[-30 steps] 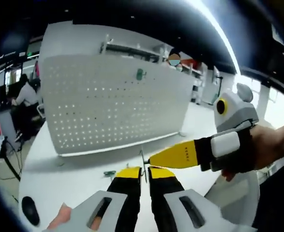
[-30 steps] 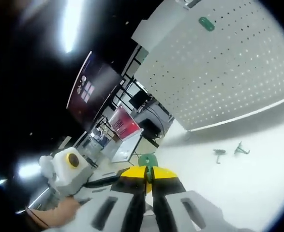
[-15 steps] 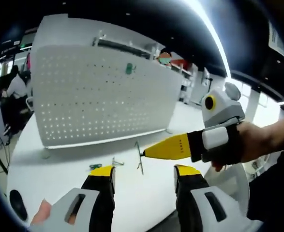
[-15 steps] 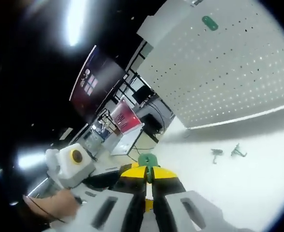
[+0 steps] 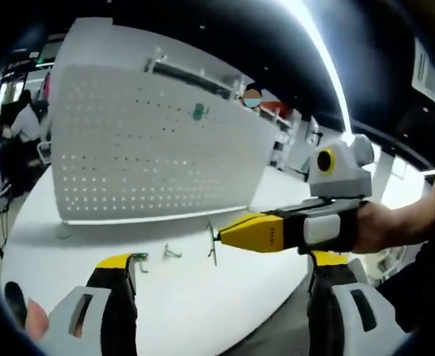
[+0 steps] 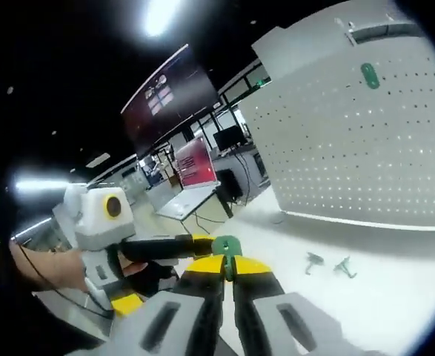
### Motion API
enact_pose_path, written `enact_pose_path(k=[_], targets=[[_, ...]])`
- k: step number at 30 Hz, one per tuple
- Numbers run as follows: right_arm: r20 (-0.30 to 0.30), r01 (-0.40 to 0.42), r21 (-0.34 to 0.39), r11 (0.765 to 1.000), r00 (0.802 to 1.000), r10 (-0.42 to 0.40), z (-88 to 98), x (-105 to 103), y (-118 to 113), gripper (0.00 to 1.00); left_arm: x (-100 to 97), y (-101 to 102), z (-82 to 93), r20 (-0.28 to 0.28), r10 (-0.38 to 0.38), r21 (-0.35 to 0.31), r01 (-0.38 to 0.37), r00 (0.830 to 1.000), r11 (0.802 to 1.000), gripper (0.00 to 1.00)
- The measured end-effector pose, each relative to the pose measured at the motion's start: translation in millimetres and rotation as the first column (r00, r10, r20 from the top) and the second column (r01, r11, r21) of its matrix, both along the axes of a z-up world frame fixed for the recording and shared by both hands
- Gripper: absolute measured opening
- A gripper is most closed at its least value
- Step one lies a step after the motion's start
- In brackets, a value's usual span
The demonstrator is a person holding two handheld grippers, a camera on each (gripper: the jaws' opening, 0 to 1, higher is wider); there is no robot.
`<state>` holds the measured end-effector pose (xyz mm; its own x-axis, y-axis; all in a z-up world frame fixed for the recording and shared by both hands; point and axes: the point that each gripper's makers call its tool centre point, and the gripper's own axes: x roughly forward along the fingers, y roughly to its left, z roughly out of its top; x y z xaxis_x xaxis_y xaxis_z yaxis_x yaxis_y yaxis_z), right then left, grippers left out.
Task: Insert the hook assembly into the mounting plate slot until the hook locks in place.
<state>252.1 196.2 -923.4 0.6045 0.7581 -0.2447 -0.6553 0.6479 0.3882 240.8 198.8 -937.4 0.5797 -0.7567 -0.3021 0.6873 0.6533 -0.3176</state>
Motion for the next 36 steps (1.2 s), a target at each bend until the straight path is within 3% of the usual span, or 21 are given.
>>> enact_pose_path(k=[7,11,14,16,20,36], targets=[[0.125,0.068,-0.062,0.996,0.990,-0.060,6.2,9,-7,0.00,-1.0,-3,4.9,-0.005,0.001,-0.021,-0.001,1.000,1.000,1.00],[0.219,0.153,-0.082,0.985,0.967,-0.132,16.3,20,-16,0.00,0.6,-2,8.0,-0.003,0.013,-0.026,-0.013,1.000,1.000,1.00],[0.217,0.216,-0.028,0.976,0.954,-0.205,20.4,29,-22,0.00,3.4,0,10.9,-0.002,0.029,-0.041,-0.029,1.000,0.999,1.00],[0.276,0.269,-0.035,0.962,0.928,-0.250,28.5,39,-29,0.00,5.1,1,11.2,-0.004,0.035,-0.043,-0.035,0.999,0.998,1.00],[0.328,0.328,-0.031,0.944,0.896,-0.301,39.7,52,-37,0.00,7.7,3,11.2,-0.009,0.047,-0.042,-0.048,0.999,0.998,1.00],[0.411,0.498,0.000,0.867,0.791,-0.454,68.3,115,-81,0.00,13.7,16,9.1,-0.028,0.101,-0.055,-0.102,0.995,0.993,0.99]])
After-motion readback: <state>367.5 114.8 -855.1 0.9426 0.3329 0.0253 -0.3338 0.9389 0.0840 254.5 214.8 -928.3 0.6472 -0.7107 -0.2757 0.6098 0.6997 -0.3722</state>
